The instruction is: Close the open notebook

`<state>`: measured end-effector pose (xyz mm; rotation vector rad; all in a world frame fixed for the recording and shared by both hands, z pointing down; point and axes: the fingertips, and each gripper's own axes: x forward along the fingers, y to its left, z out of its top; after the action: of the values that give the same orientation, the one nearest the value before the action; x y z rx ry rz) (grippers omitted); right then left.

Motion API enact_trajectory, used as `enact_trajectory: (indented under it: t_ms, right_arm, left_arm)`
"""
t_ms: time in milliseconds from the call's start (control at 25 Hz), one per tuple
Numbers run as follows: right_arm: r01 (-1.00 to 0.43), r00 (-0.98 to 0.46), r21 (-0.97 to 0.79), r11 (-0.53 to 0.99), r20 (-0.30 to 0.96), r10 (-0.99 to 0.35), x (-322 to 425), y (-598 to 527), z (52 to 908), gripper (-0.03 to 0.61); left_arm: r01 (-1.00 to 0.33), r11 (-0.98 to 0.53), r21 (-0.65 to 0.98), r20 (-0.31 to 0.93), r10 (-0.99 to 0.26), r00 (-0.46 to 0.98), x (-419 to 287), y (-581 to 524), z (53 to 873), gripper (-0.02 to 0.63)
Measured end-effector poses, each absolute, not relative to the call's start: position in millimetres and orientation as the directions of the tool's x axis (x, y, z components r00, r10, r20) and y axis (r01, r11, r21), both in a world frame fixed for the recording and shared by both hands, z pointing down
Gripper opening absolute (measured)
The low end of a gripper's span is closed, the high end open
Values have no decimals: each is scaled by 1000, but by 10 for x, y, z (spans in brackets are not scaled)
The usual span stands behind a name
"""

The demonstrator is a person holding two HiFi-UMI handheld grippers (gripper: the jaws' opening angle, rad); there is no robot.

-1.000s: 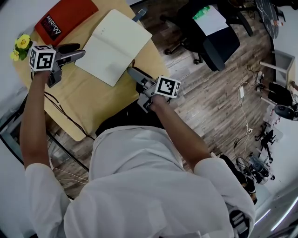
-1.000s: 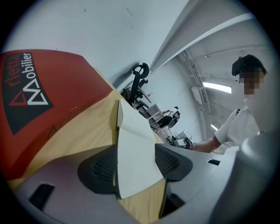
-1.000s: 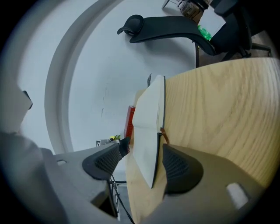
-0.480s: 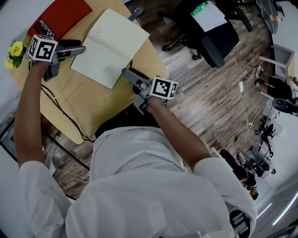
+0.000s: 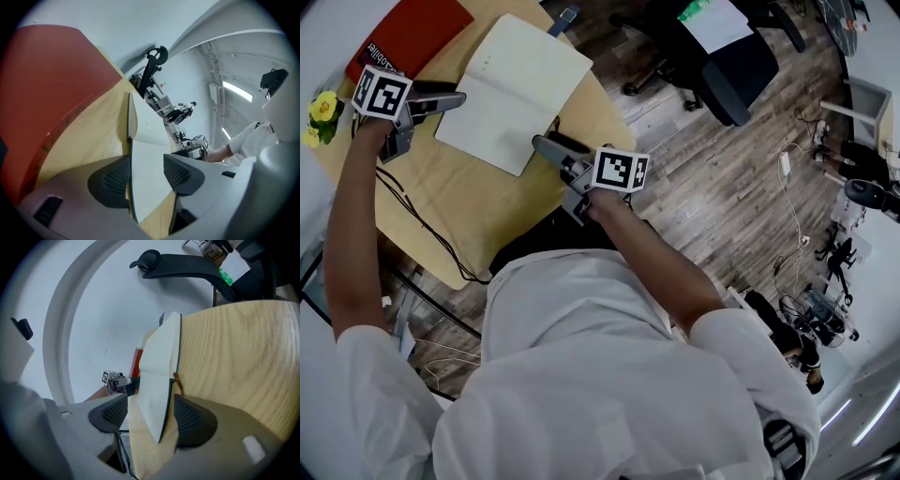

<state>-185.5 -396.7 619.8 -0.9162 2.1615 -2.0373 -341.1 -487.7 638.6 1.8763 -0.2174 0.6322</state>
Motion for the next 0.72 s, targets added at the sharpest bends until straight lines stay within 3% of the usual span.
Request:
enact_trajectory:
  t_ms: [80,240,400,520,720]
  right_arm:
    - [-391,-829,-920,-38,369,-419,-1890,-3958,6208,308]
    - [-390,-826,-918,-67,381,-416,-1889,-3949,6254,232]
    - [-378,-831,-922,-89,380,-407,-1877,-3948,6283,221]
    - [-368,-834,-923,-111,380,-399,-1837,-3945,6328,137]
    - [-331,-852,-936,-119,351,-389,-1834,-3943,6273,132]
  left_arm:
    - [-435,-389,812,520,146,841,-3412,-4879,6385,220]
    - [-457,-369,810,535,142,833,-3407,-4861,6324,201]
    - [-454,-359,816,528,140,838,-3420,-4868,6350,192]
    - [-446,-358,820,520,142,842,-3422,-4873,6369,185]
    - [-450,-343,825,515,126,848,-3454,-4882,6325,166]
